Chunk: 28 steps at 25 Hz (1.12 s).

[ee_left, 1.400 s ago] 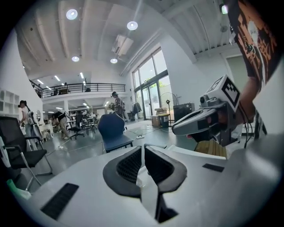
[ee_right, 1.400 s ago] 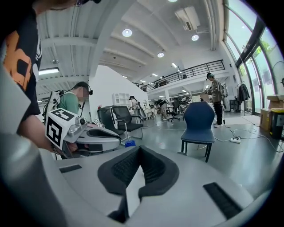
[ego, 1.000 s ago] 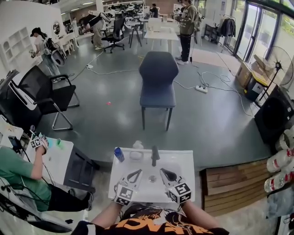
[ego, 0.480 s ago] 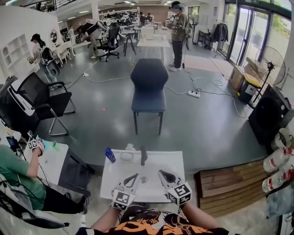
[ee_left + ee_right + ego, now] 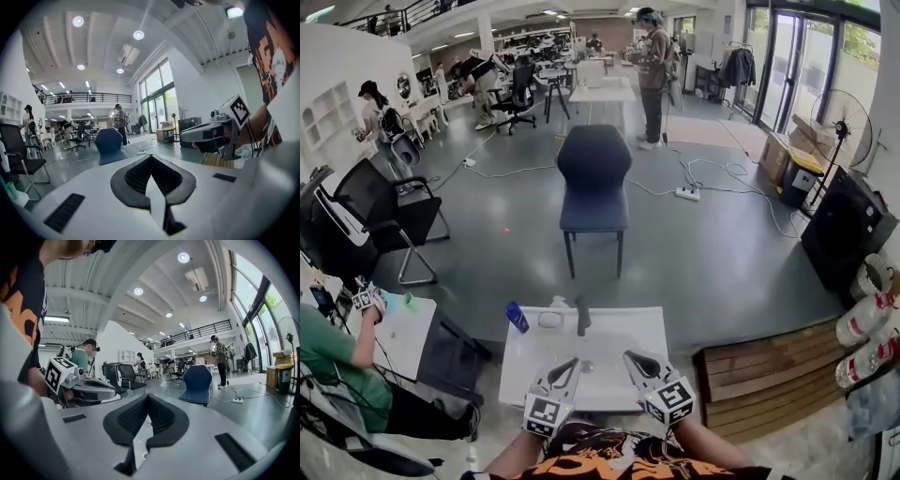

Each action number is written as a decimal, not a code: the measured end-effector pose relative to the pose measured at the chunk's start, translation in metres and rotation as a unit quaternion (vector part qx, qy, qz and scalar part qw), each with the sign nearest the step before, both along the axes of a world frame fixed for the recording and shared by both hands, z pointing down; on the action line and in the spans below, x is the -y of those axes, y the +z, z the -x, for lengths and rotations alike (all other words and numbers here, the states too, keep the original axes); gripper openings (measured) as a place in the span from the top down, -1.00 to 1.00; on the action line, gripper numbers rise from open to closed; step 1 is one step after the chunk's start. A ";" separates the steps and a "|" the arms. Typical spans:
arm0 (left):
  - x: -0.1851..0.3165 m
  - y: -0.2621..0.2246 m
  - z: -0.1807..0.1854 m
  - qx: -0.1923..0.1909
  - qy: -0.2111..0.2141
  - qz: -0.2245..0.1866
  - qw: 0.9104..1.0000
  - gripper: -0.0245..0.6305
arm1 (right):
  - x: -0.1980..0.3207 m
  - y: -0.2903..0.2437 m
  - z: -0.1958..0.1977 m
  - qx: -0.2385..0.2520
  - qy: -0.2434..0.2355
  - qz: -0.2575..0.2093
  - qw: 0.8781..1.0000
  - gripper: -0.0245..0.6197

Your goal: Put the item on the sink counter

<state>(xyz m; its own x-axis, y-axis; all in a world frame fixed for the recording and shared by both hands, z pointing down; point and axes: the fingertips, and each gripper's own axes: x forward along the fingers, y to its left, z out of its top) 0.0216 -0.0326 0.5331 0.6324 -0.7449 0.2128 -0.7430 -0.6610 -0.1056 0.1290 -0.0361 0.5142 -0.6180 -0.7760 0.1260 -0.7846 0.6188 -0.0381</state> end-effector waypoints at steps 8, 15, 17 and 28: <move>-0.022 -0.020 0.001 -0.015 -0.013 -0.010 1.000 0.86 | -0.019 -0.023 -0.010 0.010 -0.006 -0.019 1.000 0.88; -0.031 -0.048 0.004 -0.040 -0.016 -0.029 0.999 0.87 | -0.033 -0.042 -0.010 0.007 -0.016 -0.033 0.999 0.88; -0.034 -0.053 0.006 -0.043 -0.015 -0.034 0.998 0.87 | -0.035 -0.041 -0.011 0.005 -0.013 -0.031 0.999 0.88; -0.043 -0.071 0.007 -0.064 -0.006 -0.042 0.997 0.86 | -0.046 -0.054 0.001 -0.003 -0.032 -0.054 0.998 0.88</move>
